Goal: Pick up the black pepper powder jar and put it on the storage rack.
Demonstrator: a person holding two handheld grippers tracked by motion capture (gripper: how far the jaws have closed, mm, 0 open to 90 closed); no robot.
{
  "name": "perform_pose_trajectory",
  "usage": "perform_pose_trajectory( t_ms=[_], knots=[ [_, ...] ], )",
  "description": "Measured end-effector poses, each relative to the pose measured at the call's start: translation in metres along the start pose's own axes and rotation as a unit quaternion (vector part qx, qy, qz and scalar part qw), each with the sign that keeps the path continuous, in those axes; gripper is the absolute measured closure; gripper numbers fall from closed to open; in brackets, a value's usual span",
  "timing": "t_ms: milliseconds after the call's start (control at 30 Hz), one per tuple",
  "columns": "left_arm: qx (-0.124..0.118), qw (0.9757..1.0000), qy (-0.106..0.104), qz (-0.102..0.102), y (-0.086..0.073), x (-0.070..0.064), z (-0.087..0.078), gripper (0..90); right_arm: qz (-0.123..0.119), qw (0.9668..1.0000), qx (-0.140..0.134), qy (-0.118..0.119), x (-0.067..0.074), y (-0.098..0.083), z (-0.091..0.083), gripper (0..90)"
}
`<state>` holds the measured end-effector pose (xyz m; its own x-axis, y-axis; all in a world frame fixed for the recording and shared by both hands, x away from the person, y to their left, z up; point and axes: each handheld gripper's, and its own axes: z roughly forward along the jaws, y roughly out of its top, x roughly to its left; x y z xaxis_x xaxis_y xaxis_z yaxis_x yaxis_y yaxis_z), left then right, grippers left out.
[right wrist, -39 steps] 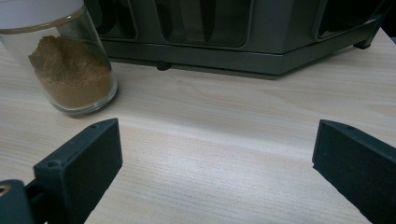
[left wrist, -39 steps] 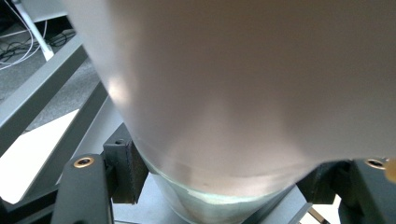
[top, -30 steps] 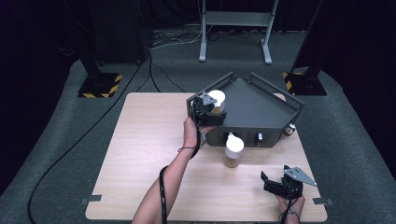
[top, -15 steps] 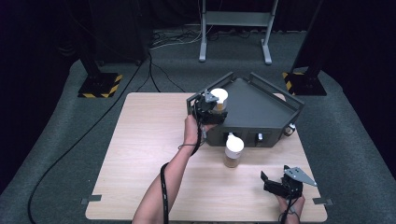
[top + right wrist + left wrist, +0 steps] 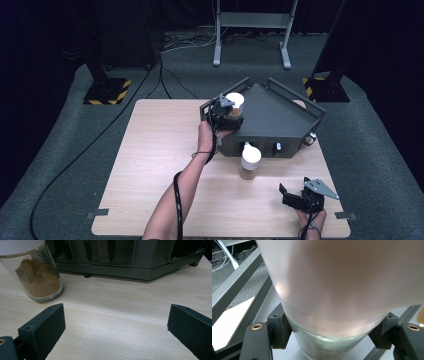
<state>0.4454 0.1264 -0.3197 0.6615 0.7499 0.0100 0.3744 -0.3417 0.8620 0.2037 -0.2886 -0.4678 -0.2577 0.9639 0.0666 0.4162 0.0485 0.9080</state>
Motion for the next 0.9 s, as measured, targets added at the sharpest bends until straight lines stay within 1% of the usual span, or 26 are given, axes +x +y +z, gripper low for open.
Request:
perform_pose_trajectory(
  t_ms=[133, 333, 500, 600, 633, 667, 700, 733, 767, 800, 833, 867, 900],
  knots=[
    [-0.006, 1.0, 0.003, -0.005, -0.002, 0.0, 0.002, 30.7, 0.001, 1.0, 0.0, 0.0, 0.0, 0.0, 0.0, 0.5],
    [-0.004, 1.0, 0.006, -0.002, 0.0, 0.0, 0.003, 30.6, 0.001, 1.0, 0.0, 0.0, 0.0, 0.0, 0.0, 0.5],
    [-0.003, 0.9999, 0.009, -0.005, 0.001, -0.001, 0.004, 30.6, 0.001, 1.0, 0.0, 0.0, 0.0, 0.0, 0.0, 0.5],
    [-0.001, 1.0, 0.007, -0.005, 0.002, 0.0, 0.003, 29.5, 0.0, 1.0, 0.0, 0.0, 0.0, 0.0, 0.0, 0.5],
    [-0.001, 0.9999, 0.004, -0.01, 0.002, 0.001, 0.003, 29.5, 0.0, 1.0, 0.0, 0.0, 0.0, 0.0, 0.0, 0.5],
    [-0.001, 0.9998, -0.005, -0.019, 0.003, 0.005, 0.0, 24.7, 0.0, 1.0, 0.0, 0.0, 0.0, 0.0, 0.0, 0.5],
    [-0.001, 0.9998, -0.005, -0.019, 0.003, 0.005, 0.0, 21.8, 0.0, 1.0, 0.0, 0.0, 0.0, 0.0, 0.0, 0.5],
    [-0.004, 0.9998, -0.004, -0.019, 0.003, 0.005, -0.003, 21.8, 0.0, 1.0, 0.0, 0.0, 0.0, 0.0, 0.0, 0.5],
    [-0.007, 0.9997, -0.01, -0.021, 0.002, 0.007, -0.005, 20.1, 0.001, 1.0, 0.0, 0.0, 0.0, 0.0, 0.0, 0.5],
    [-0.005, 0.9995, -0.022, -0.021, 0.003, 0.011, -0.011, 16.1, 0.001, 1.0, -0.001, 0.001, 0.0, 0.0, 0.0, 0.5],
    [-0.005, 0.9995, -0.022, -0.021, 0.003, 0.011, -0.011, 13.7, 0.001, 1.0, -0.001, 0.001, 0.0, 0.0, 0.0, 0.5],
    [-0.004, 0.9994, -0.029, -0.019, 0.002, 0.013, -0.014, 10.2, 0.0, 1.0, 0.0, 0.001, 0.0, 0.0, 0.0, 0.5],
    [0.001, 0.999, -0.04, -0.022, 0.003, 0.016, -0.016, 5.9, 0.0, 1.0, 0.0, 0.0, 0.0, 0.0, 0.0, 0.5]
  ],
)
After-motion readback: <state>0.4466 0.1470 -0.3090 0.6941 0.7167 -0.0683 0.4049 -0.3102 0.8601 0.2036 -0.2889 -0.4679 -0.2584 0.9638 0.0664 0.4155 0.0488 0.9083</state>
